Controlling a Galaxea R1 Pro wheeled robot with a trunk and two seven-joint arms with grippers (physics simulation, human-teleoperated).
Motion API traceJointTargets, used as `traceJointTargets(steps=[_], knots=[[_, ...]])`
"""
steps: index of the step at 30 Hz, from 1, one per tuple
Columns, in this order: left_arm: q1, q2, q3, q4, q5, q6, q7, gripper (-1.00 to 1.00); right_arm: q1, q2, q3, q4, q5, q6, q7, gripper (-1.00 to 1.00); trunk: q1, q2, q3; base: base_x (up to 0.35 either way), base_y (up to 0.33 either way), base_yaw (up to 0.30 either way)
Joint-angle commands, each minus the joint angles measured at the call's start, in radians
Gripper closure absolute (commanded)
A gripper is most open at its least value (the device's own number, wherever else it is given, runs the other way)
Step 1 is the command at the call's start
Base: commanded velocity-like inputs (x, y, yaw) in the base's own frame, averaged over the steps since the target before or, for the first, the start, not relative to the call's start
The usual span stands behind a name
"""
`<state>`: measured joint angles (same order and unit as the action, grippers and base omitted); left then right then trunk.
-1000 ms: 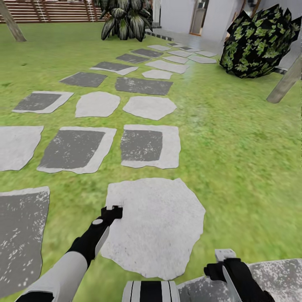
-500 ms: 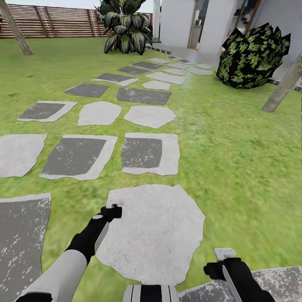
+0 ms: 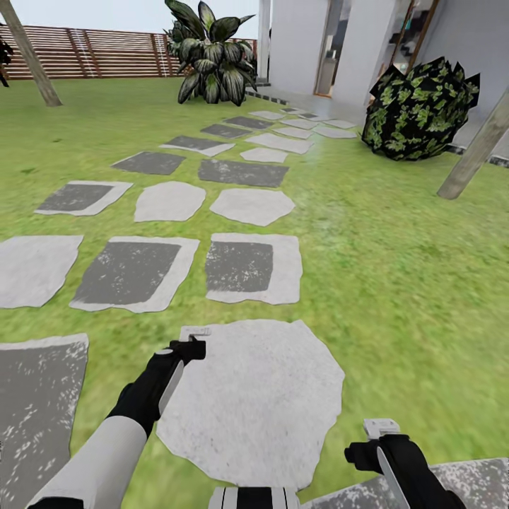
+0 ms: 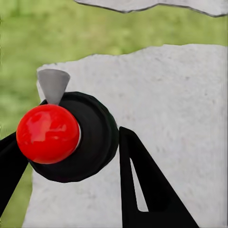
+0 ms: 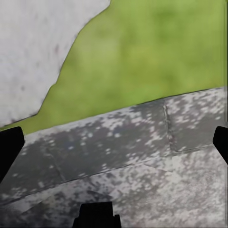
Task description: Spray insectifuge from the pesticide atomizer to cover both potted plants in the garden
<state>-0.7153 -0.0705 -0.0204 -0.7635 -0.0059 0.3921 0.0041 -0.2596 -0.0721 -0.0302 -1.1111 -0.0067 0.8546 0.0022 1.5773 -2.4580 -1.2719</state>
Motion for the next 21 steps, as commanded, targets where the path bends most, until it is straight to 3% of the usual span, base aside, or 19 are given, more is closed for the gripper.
traceJointTargets(steps=[1,9,13,17,21], knots=[[0.000,0.000,-0.001,-0.001,-0.001,0.006,0.001,1.00,0.000,0.000,0.000,-0.001,-0.001,0.004,0.000,-1.00,-0.004,0.007,0.002,0.000,0.000,0.000],[0.000,-0.012,-0.018,-0.002,-0.001,0.008,0.001,1.00,0.000,0.000,0.000,-0.002,-0.001,0.004,0.000,-1.00,-0.035,0.063,0.028,0.000,0.000,0.000],[0.000,-0.015,-0.033,-0.001,-0.001,0.010,0.001,1.00,0.001,0.000,0.000,-0.058,0.000,0.004,-0.001,-1.00,-0.050,0.091,0.040,0.000,0.000,0.000],[0.000,-0.034,-0.080,0.001,0.000,0.010,0.000,1.00,0.002,0.000,0.000,-0.079,0.001,0.004,-0.001,-1.00,-0.065,0.119,0.053,0.000,0.000,0.000],[0.000,-0.039,-0.091,0.000,0.000,0.009,-0.001,1.00,0.002,0.000,0.001,-0.079,0.001,0.004,-0.001,-1.00,-0.081,0.147,0.065,0.000,0.000,0.000]])
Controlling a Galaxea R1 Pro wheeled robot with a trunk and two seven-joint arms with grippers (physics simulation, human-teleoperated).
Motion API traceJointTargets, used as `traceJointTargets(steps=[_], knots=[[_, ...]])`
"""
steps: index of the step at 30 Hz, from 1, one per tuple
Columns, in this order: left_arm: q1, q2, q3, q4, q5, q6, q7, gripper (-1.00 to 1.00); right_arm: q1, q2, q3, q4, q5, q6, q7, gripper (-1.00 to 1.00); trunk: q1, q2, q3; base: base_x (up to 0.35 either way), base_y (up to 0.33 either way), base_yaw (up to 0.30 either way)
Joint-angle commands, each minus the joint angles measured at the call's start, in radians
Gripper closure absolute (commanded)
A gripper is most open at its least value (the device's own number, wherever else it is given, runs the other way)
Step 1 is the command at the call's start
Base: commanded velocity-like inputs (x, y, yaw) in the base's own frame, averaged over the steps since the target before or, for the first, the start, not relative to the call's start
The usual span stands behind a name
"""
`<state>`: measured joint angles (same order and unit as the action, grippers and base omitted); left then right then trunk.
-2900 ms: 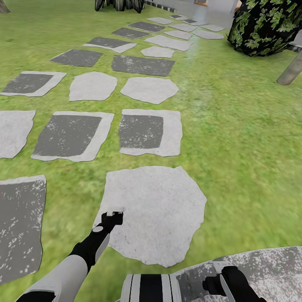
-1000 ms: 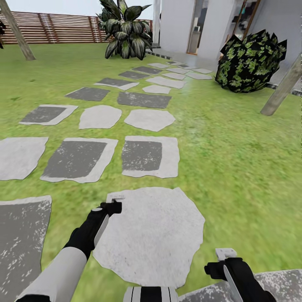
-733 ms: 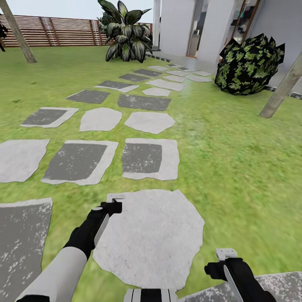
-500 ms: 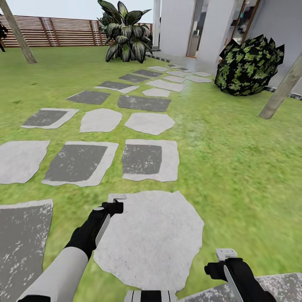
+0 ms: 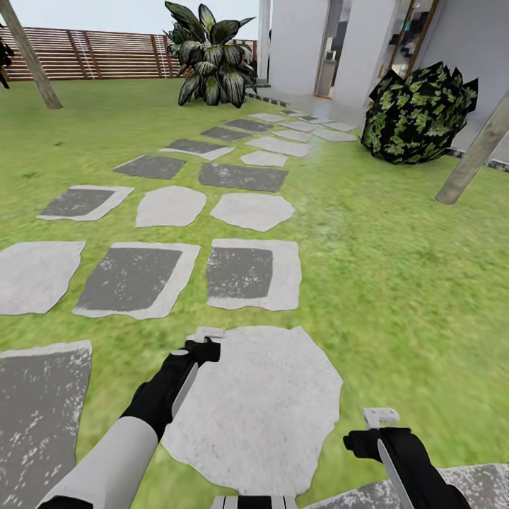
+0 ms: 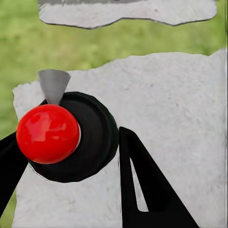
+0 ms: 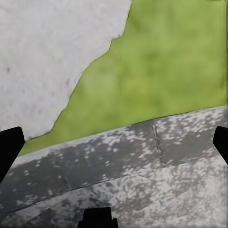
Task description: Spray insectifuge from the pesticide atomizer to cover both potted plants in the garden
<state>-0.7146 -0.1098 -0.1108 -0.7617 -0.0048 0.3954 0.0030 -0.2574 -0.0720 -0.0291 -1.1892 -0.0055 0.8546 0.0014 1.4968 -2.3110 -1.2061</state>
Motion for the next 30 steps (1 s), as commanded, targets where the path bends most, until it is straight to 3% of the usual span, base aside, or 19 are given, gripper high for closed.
traceJointTargets(steps=[1,7,27,30], knots=[[0.000,-0.005,-0.004,-0.002,-0.001,0.005,0.000,1.00,0.000,0.000,0.000,-0.001,-0.001,0.004,0.000,-1.00,-0.004,0.007,0.002,0.000,0.000,0.000],[0.000,-0.017,-0.009,0.000,0.001,0.005,0.000,1.00,0.000,0.000,0.000,-0.001,-0.001,0.004,0.000,-1.00,-0.027,0.049,0.021,0.000,0.000,0.000],[0.001,-0.018,-0.009,0.001,-0.002,0.005,0.001,1.00,0.000,-0.001,-0.002,-0.002,0.002,0.004,0.000,-1.00,-0.104,0.189,0.084,0.000,0.000,0.000],[0.001,-0.018,-0.009,0.001,-0.003,0.006,0.001,1.00,0.000,-0.001,-0.003,-0.002,0.003,0.004,0.000,-1.00,-0.104,0.189,0.084,0.000,0.000,0.000]])
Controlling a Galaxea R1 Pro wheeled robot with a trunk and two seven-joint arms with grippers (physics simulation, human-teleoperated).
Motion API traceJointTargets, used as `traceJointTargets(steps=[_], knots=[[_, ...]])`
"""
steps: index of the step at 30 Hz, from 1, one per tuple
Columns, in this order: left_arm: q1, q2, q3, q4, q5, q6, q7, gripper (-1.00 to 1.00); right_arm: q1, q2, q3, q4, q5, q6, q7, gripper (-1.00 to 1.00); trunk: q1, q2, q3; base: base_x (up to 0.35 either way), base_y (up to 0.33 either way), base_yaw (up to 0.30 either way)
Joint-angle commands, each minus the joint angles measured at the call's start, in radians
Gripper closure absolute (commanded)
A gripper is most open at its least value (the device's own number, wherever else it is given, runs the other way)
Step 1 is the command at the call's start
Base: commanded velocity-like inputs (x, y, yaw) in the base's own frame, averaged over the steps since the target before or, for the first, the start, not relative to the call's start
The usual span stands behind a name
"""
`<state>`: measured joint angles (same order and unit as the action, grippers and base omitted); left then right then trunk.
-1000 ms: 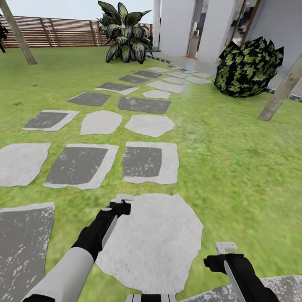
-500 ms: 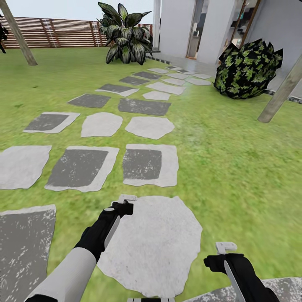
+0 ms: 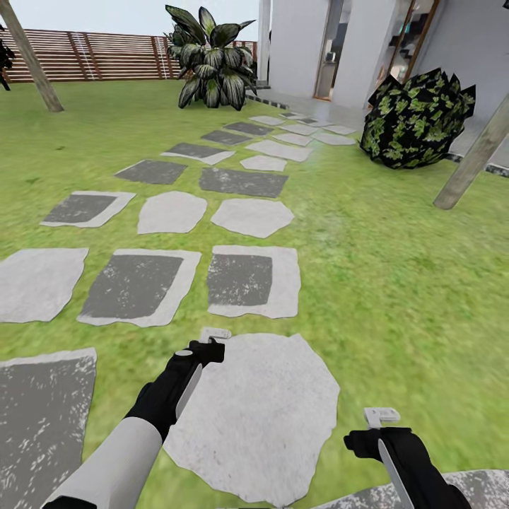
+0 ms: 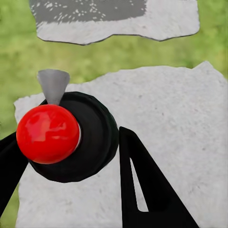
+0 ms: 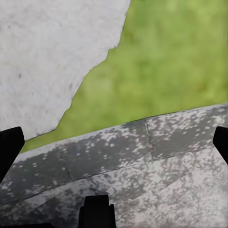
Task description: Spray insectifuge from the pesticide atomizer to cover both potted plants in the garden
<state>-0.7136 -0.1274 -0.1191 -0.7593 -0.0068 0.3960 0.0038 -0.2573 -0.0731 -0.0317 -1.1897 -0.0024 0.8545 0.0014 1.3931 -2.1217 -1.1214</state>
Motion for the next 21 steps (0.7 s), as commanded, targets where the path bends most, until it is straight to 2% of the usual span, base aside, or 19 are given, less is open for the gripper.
traceJointTargets(steps=[1,7,13,21], knots=[[0.000,0.000,-0.001,-0.002,-0.001,0.005,0.001,1.00,0.000,0.000,0.000,-0.001,0.000,0.005,0.000,-1.00,0.000,0.000,-0.001,0.000,0.000,0.000],[0.000,0.001,-0.001,-0.003,0.000,0.006,0.001,1.00,0.000,0.000,-0.008,-0.001,0.001,0.005,-0.001,-1.00,0.000,0.000,0.002,0.000,0.000,-0.062],[0.000,0.001,-0.001,-0.003,0.002,0.006,0.001,1.00,0.000,0.000,-0.078,-0.001,0.001,0.005,0.000,-1.00,0.000,0.000,0.010,-0.023,0.000,-0.189],[0.000,0.000,-0.001,-0.003,0.002,0.033,0.000,1.00,0.000,0.000,-0.099,-0.001,0.001,0.005,0.000,-1.00,0.000,0.000,0.020,-0.215,0.046,-0.202]])
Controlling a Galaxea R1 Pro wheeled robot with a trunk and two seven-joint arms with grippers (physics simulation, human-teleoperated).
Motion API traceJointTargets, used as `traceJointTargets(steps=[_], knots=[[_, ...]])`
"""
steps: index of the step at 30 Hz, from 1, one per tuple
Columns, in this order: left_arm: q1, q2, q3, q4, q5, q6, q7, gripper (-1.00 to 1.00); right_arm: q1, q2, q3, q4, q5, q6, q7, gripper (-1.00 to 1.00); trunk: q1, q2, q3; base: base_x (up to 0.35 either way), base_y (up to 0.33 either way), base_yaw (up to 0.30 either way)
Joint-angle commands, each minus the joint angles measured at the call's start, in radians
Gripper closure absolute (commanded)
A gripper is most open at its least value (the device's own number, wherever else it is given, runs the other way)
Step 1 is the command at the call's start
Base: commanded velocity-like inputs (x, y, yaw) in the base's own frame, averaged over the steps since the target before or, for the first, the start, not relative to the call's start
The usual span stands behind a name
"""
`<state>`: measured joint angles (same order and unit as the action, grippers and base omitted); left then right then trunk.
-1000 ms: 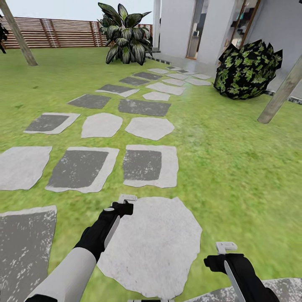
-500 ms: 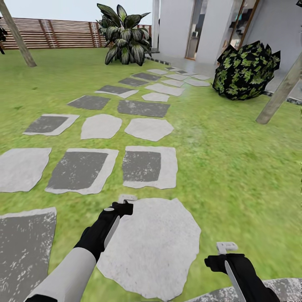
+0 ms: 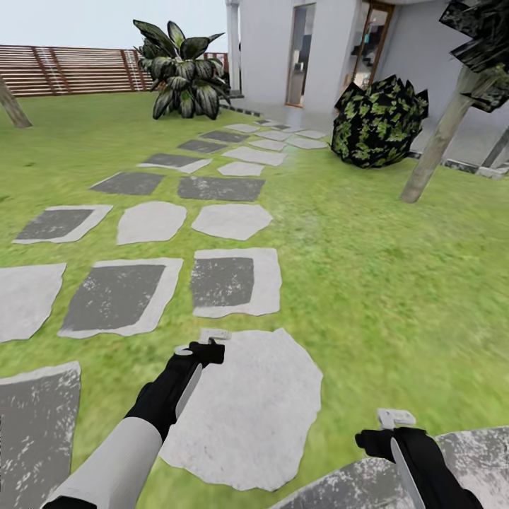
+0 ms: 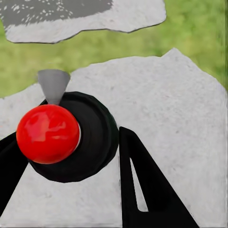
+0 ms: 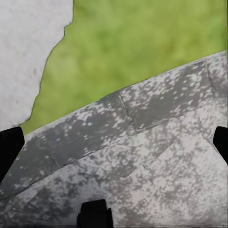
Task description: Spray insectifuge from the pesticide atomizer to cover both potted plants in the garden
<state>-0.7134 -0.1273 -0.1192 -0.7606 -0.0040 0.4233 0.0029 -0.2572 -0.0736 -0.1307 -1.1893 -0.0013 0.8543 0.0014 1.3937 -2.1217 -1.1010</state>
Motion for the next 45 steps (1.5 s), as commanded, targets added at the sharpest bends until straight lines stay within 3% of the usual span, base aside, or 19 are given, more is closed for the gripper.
traceJointTargets(steps=[1,36,45], knots=[[0.000,0.000,-0.001,-0.002,-0.001,0.011,0.000,1.00,-0.001,0.000,-0.001,-0.001,0.000,0.005,0.000,-1.00,-0.001,0.000,0.001,-0.289,0.147,-0.203],[0.000,0.001,0.000,-0.002,-0.001,0.021,0.001,1.00,-0.001,-0.001,-0.021,-0.001,0.000,0.005,0.000,-1.00,-0.001,0.000,0.037,-0.055,0.036,-0.157],[0.000,0.001,0.000,-0.002,-0.001,0.022,0.002,1.00,-0.001,-0.001,-0.083,-0.001,0.000,0.005,0.000,-1.00,-0.001,0.000,0.047,-0.021,0.016,-0.190]])
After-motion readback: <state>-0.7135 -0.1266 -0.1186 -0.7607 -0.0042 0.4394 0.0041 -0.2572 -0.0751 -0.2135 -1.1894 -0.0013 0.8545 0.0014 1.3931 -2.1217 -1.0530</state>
